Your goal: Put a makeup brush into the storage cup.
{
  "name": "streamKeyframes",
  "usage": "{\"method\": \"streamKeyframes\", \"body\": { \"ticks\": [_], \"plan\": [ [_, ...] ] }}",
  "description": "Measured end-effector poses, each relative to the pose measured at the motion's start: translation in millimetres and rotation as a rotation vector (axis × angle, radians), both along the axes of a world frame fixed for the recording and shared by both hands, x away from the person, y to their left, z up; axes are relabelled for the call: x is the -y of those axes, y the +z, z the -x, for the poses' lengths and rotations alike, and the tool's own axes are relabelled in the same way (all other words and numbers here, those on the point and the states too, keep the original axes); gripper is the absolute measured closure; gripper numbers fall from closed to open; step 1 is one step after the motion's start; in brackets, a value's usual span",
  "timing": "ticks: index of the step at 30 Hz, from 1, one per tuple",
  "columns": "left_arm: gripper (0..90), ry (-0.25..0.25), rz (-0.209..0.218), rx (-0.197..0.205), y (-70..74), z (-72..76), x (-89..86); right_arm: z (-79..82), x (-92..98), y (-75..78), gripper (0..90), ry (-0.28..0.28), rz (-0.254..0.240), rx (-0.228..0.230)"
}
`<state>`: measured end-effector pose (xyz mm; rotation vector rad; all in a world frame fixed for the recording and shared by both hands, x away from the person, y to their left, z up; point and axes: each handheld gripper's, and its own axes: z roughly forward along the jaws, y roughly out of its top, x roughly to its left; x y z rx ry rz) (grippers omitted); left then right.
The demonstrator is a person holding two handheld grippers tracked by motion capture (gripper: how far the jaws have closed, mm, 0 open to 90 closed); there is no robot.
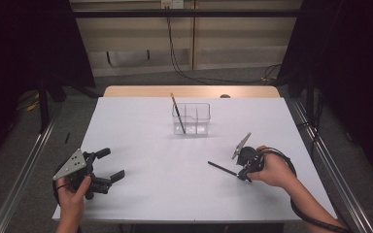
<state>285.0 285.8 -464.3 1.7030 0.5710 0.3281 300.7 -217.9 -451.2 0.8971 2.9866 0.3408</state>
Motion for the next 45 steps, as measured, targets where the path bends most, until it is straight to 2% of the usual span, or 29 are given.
{"method": "streamKeyframes", "body": {
  "ticks": [10, 14, 19, 22, 26, 33, 37, 45],
  "plan": [
    [0.1, -0.003, 0.003, -0.003, -1.0, -0.7, 0.4, -1.1, 3.7, 0.4, 84.6, -0.003, -0.027, -0.004],
    [0.1, -0.002, 0.003, 0.000, -0.6, -0.6, 0.4, 0.1, 5.9, 5.0, 84.6, -0.031, -0.055, 0.009],
    [0.1, -0.002, 0.004, -0.002, -0.4, -0.4, 1.2, 2.5, 6.5, 9.6, 84.6, -0.027, -0.074, 0.021],
    [0.1, -0.003, 0.005, -0.003, 0.1, -0.3, 1.8, 3.6, 5.5, 11.7, 84.6, -0.014, -0.069, 0.022],
    [0.1, -0.004, 0.004, -0.002, 0.4, -0.4, 2.6, 5.5, 1.1, 14.6, 84.6, 0.019, -0.086, 0.031],
    [0.1, -0.015, 0.000, -0.005, 0.9, -0.8, 5.8, 5.9, -9.7, 18.9, 84.5, 0.045, -0.112, 0.048],
    [0.1, -0.018, 0.011, -0.002, 1.8, -1.2, 7.6, 4.4, -16.2, 19.7, 84.5, 0.063, -0.118, 0.058],
    [0.1, -0.029, 0.008, -0.005, 1.5, -2.4, 11.4, 1.8, -32.7, 20.7, 84.5, 0.093, -0.137, 0.049]
  ]
}}
